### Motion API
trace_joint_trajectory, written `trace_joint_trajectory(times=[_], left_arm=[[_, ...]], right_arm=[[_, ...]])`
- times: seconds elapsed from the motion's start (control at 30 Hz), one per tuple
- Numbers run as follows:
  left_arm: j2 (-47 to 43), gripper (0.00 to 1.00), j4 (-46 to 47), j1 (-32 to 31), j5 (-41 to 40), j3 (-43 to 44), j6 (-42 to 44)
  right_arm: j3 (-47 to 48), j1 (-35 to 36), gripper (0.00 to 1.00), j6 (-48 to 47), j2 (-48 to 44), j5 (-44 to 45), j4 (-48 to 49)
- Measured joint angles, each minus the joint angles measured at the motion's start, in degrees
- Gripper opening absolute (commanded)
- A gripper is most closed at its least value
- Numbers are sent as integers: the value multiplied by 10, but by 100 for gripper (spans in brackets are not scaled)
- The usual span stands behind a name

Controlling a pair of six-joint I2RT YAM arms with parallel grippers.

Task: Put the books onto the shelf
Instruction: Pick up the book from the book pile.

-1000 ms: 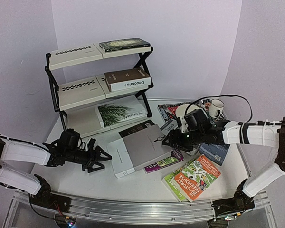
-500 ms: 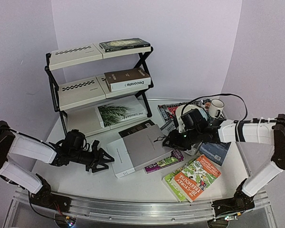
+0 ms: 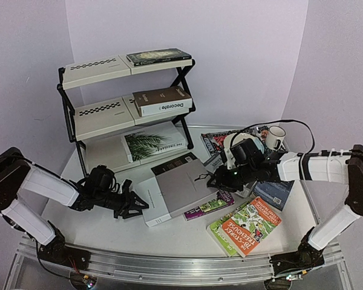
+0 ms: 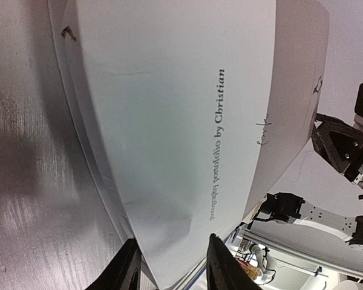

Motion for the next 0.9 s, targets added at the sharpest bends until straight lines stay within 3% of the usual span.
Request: trace_joint_trajectory(times=[0.1, 0.27, 0.6, 0.9], left_arm=[[0, 10, -6, 0, -4, 0, 1], [-23, 5, -17, 0, -17, 0, -1], [-91, 5, -29, 14, -46, 5, -2], [-92, 6, -99, 109, -47, 65, 41]], right_arm=[[3, -1, 28, 1, 0, 3, -4], [13, -4, 26, 0, 0, 11, -16], [98, -13, 26, -19, 32, 42, -48], [219, -23, 26, -43, 132, 33, -46]])
